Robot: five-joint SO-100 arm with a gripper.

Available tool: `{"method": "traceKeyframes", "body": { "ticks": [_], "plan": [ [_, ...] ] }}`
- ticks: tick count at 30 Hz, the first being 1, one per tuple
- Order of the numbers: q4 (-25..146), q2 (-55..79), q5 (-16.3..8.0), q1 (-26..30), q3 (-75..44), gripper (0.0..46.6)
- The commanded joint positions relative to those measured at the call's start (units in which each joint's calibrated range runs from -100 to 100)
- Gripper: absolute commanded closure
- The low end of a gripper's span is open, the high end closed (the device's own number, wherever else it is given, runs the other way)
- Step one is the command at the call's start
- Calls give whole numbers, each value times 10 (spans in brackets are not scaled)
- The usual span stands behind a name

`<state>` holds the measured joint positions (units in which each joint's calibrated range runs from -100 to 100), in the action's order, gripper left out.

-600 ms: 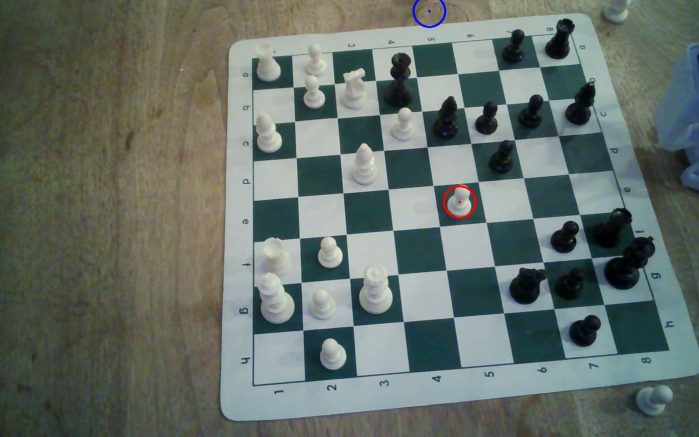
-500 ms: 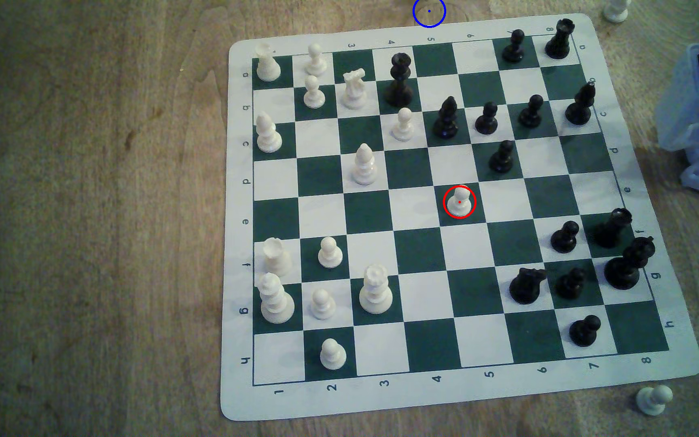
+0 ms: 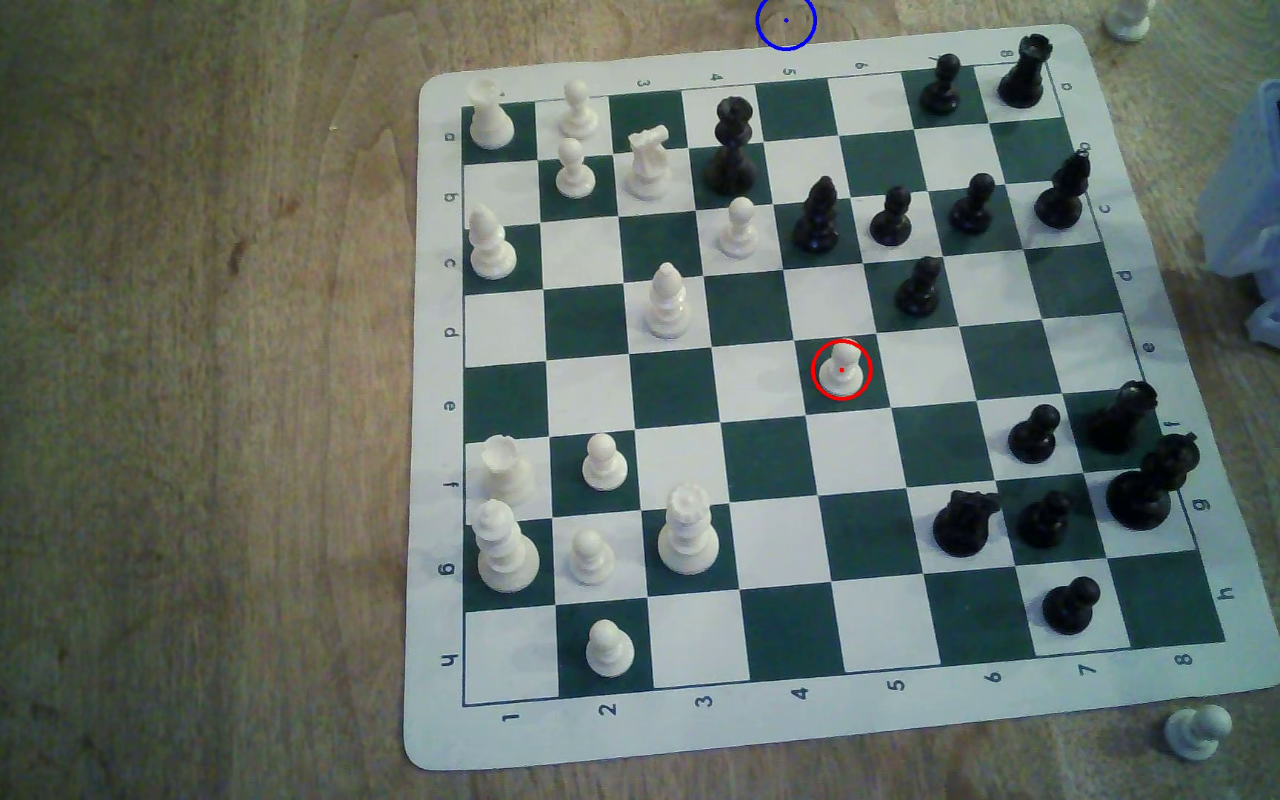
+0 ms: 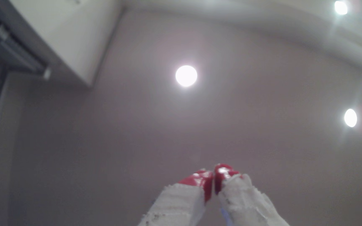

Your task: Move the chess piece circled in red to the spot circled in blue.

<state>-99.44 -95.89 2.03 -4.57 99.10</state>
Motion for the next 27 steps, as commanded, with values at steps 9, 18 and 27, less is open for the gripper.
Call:
{"method": "traceKeyframes", "body": {
  "ticks": [9, 18, 27],
  "plan": [
    [-3, 1, 5, 4, 8, 464],
    [21, 1, 0, 76, 8, 414],
    [247, 1, 33, 56, 8, 464]
  ]
}}
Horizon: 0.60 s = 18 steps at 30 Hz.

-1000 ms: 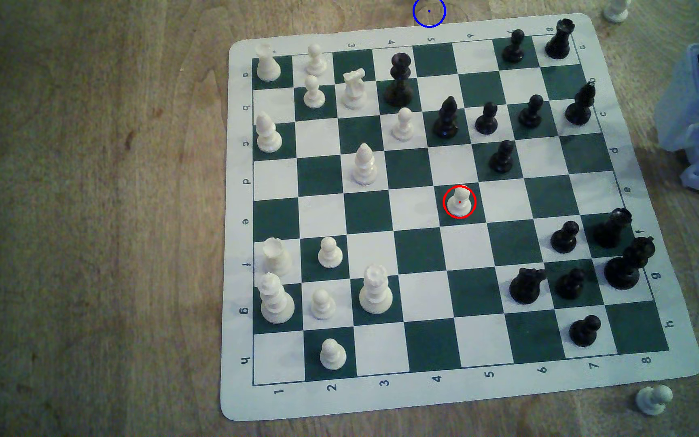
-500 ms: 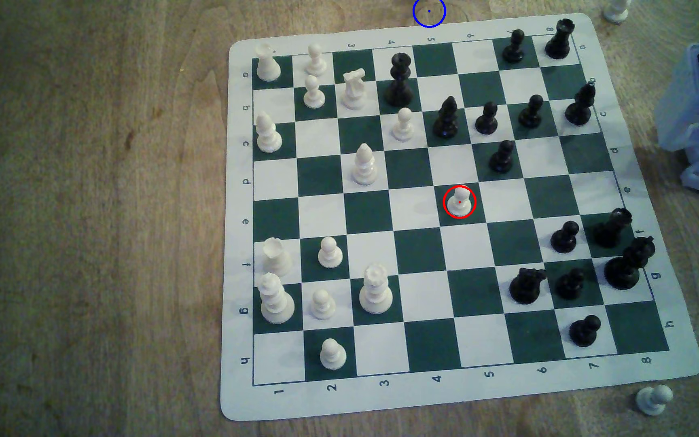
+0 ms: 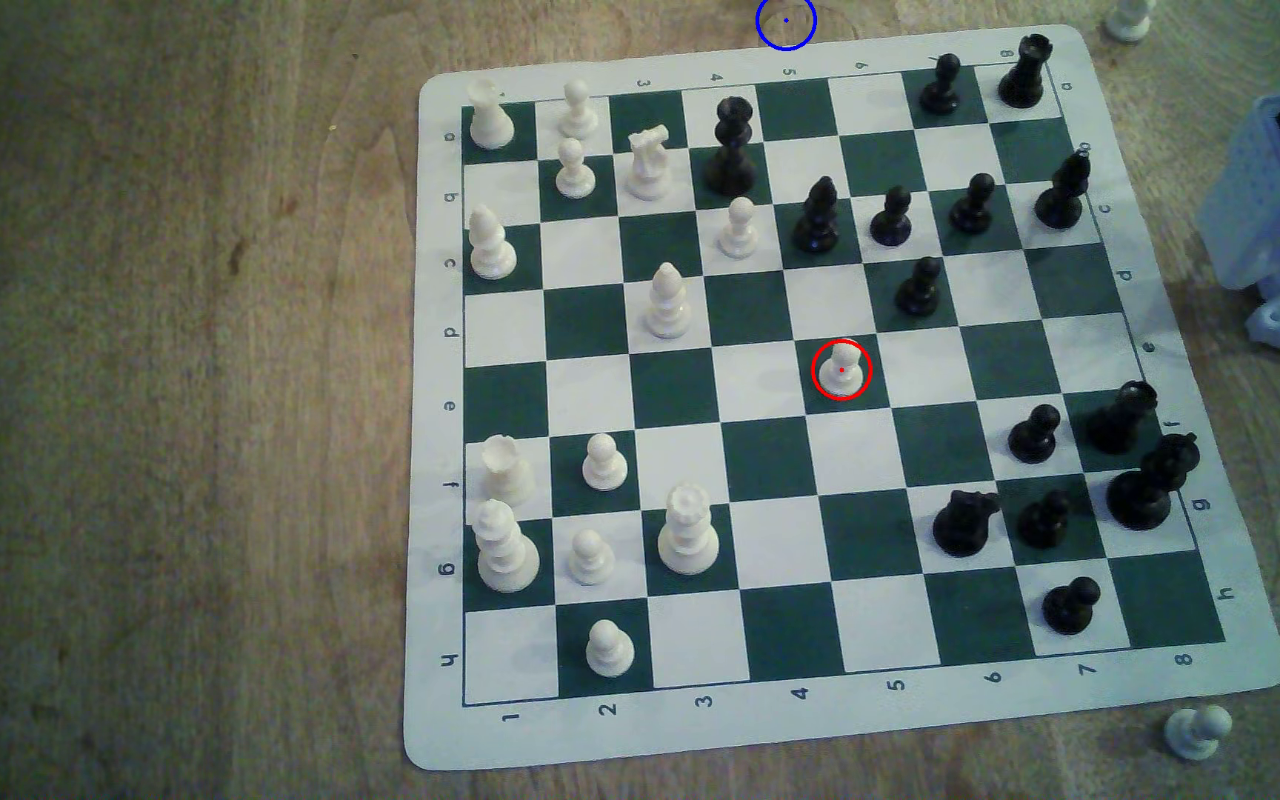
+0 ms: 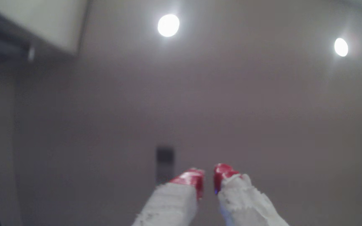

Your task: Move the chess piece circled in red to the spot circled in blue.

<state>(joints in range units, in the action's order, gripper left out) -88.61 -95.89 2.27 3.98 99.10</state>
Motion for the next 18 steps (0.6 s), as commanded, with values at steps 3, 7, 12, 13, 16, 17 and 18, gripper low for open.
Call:
{"method": "traceKeyframes", "body": {
  "ticks": [3, 7, 12, 13, 16, 17, 18],
  "plan": [
    [268, 1, 49, -32, 8, 449],
    [383, 1, 83, -41, 5, 464],
    [629, 1, 48, -84, -56, 464],
    [713, 1, 31, -94, -98, 464],
    [1020, 40, -24, -113, -275, 459],
    [1056, 60, -28, -112, -300, 456],
    [1073, 74, -36, -108, -314, 446]
  ]
}}
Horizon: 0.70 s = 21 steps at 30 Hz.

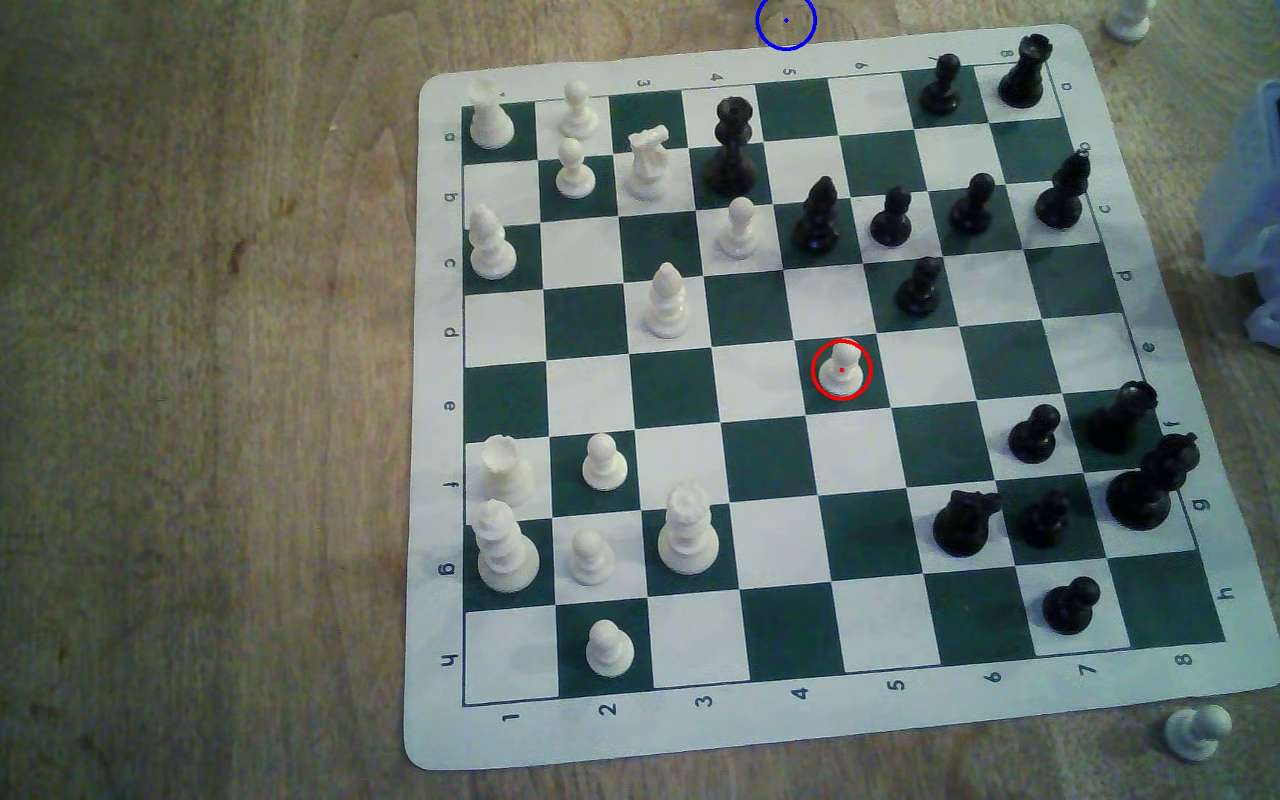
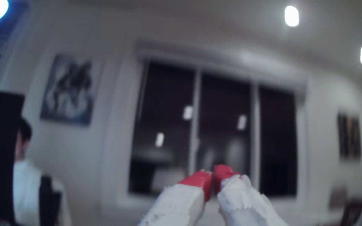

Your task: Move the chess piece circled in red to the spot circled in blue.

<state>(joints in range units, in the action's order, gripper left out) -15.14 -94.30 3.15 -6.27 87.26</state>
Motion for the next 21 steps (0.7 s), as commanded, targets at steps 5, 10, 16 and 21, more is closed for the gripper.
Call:
{"method": "traceKeyframes", "body": {
  "ticks": [5, 10, 16, 21],
  "plan": [
    [588, 98, -72, 55, -270, 411],
    [721, 183, -98, 132, -298, 380],
    [725, 317, -132, 182, -297, 252],
    [718, 398, -133, 213, -310, 246]
  ]
}}
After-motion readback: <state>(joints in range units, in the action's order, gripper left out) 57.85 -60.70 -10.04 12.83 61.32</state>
